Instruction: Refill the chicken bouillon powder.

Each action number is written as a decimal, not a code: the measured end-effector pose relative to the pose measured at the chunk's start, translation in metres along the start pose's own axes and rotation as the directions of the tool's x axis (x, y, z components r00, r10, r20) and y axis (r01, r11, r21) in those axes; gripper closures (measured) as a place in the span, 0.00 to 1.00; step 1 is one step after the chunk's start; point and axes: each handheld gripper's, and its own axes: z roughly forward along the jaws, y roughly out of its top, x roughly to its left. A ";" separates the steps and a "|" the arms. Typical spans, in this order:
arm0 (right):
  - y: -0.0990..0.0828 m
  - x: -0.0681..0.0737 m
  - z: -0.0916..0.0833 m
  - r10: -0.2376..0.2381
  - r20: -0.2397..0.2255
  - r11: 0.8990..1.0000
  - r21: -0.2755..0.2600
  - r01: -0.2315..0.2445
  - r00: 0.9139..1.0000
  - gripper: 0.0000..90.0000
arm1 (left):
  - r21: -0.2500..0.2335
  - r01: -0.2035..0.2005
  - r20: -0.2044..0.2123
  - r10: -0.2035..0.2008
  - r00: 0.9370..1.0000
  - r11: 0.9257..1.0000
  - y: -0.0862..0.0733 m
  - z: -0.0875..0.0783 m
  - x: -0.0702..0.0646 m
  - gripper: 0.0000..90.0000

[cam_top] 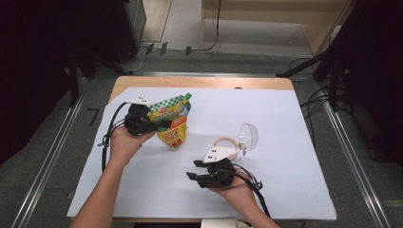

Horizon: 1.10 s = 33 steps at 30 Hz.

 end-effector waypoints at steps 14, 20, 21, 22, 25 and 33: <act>-0.005 0.002 0.001 -0.015 -0.002 1.000 -0.007 0.015 1.000 0.58 | 0.040 -0.055 0.053 0.053 0.997 0.998 0.018 -0.027 -0.032 1.00; -0.007 0.003 0.003 -0.021 -0.001 1.000 -0.001 0.021 1.000 0.58 | 0.042 -0.074 0.090 0.070 0.993 0.996 0.024 -0.036 -0.047 1.00; -0.007 0.004 0.004 -0.024 0.000 1.000 -0.003 0.024 1.000 0.59 | 0.042 -0.082 0.094 0.078 0.993 0.996 0.025 -0.037 -0.050 1.00; -0.007 0.004 0.004 -0.023 0.001 1.000 -0.004 0.023 1.000 0.59 | 0.042 -0.087 0.100 0.083 0.991 0.995 0.026 -0.038 -0.052 1.00; -0.007 0.004 0.005 -0.017 0.004 1.000 -0.007 0.017 1.000 0.59 | 0.042 -0.092 0.117 0.086 0.989 0.995 0.027 -0.042 -0.057 1.00; -0.010 0.004 0.010 0.024 0.023 1.000 0.008 -0.024 0.999 0.59 | 0.038 -0.117 0.144 0.110 0.983 0.992 0.034 -0.054 -0.077 1.00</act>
